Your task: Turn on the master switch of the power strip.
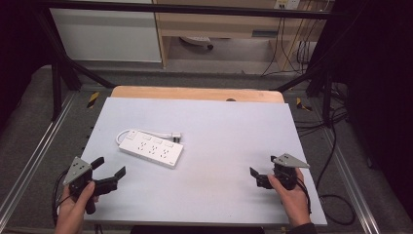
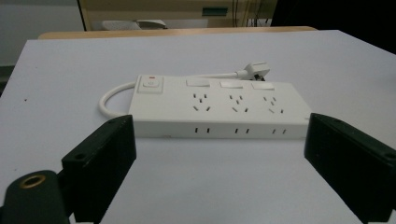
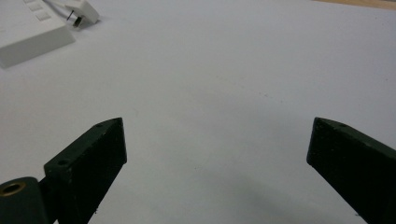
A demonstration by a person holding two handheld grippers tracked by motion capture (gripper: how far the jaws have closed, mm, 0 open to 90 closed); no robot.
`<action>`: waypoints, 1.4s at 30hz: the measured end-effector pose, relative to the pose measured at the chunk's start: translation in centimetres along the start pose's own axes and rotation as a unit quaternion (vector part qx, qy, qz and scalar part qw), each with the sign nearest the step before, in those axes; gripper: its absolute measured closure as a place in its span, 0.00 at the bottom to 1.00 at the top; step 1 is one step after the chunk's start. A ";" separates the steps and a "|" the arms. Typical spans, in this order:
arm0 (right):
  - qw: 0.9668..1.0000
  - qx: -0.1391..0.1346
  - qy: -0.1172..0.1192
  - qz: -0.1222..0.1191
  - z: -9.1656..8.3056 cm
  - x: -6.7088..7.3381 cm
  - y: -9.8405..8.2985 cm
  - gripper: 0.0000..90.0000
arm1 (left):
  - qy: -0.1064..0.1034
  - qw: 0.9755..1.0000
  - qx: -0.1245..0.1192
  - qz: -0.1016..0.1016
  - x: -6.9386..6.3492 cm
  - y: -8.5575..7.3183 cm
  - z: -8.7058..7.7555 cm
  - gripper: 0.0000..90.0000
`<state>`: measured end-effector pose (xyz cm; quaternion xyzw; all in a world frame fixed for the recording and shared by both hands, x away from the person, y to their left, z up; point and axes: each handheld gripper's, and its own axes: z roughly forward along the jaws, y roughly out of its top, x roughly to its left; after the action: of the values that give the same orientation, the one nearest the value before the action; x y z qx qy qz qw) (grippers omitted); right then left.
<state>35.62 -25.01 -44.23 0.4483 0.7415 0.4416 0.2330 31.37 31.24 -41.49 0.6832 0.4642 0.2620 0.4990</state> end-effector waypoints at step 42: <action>1.000 -0.009 0.018 0.001 0.2 0.9 0.6 0.05 | -0.001 1.000 -0.013 0.018 0.2 4.7 2.3 0.09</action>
<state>35.61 -24.05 -43.74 0.4393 0.7411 0.4560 0.2231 35.11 30.04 -38.01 0.6852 0.4481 0.2764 0.5033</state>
